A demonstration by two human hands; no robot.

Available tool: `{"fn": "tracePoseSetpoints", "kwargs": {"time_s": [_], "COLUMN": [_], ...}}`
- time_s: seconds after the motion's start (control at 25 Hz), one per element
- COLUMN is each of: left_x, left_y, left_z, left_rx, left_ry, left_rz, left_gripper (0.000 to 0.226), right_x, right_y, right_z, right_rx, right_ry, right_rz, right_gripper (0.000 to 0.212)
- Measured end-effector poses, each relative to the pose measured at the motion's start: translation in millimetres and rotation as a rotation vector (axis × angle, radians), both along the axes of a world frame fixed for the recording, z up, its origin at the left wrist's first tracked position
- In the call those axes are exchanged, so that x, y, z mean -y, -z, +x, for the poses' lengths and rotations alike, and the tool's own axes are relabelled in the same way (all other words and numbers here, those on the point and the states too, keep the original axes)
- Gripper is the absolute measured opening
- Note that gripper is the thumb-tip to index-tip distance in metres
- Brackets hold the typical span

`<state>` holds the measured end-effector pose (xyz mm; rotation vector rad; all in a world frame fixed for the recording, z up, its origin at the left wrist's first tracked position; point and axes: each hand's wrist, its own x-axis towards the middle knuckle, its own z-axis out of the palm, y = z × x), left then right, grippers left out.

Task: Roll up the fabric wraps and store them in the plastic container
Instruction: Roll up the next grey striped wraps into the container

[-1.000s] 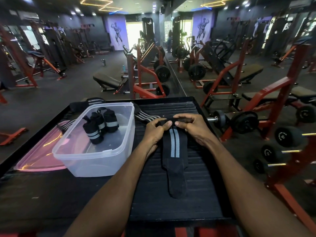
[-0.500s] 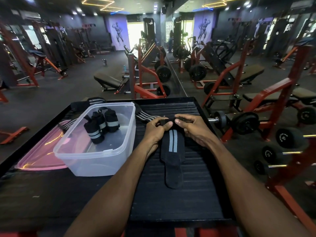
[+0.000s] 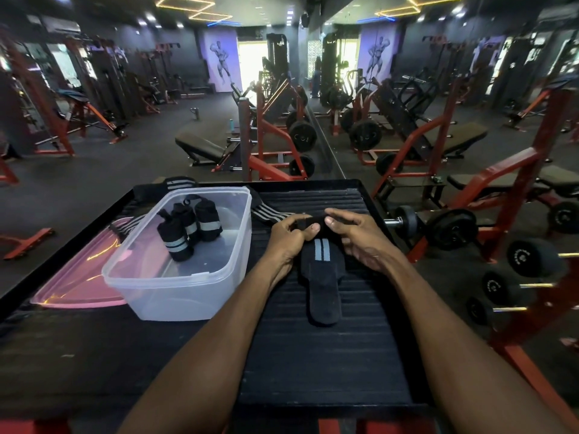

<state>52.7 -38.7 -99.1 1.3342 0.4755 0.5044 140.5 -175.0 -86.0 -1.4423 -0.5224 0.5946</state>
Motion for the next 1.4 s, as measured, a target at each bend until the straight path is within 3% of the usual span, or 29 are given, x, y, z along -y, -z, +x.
{"fn": "tracePoseSetpoints", "kwargs": {"time_s": [0.16, 0.28, 0.4, 0.56, 0.68, 0.84, 1.0, 1.16, 1.32, 1.4], "left_x": [2, 5, 1, 1, 7, 10, 5, 6, 9, 8], "left_y": [-1, -3, -2, -4, -3, -5, -4, -3, -5, -2], "left_z": [1, 1, 0, -4, -2, -2, -4, -3, -2, 0], "left_rx": [0.014, 0.034, 0.026, 0.021, 0.005, -0.042, 0.015, 0.058, 0.065, 0.045], "left_ry": [0.036, 0.091, 0.007, -0.019, 0.012, 0.102, -0.016, 0.027, 0.132, 0.133], "left_rz": [-0.005, -0.145, -0.044, 0.188, 0.319, 0.091, 0.172, 0.251, -0.066, -0.09], "left_gripper": [0.025, 0.009, 0.006, 0.024, 0.027, 0.03, 0.024, 0.034, 0.018, 0.017], "right_x": [-1, 1, 1, 1, 0, 5, 2, 1, 3, 2], "right_y": [2, -1, -4, -4, -4, -6, -8, -8, -8, -10], "right_z": [1, -3, -4, -4, -3, -3, -5, -5, -6, -7], "right_rx": [0.099, 0.157, 0.084, -0.088, -0.049, 0.038, -0.116, -0.099, -0.025, -0.022], "right_ry": [0.07, 0.029, -0.015, -0.03, 0.015, 0.019, -0.02, 0.009, 0.031, 0.027], "right_rz": [0.042, 0.083, 0.103, 0.066, 0.079, 0.128, 0.15, 0.083, 0.167, 0.181], "right_gripper": [0.025, 0.036, 0.043, 0.024, 0.016, 0.028, 0.024, 0.016, 0.026, 0.031]}}
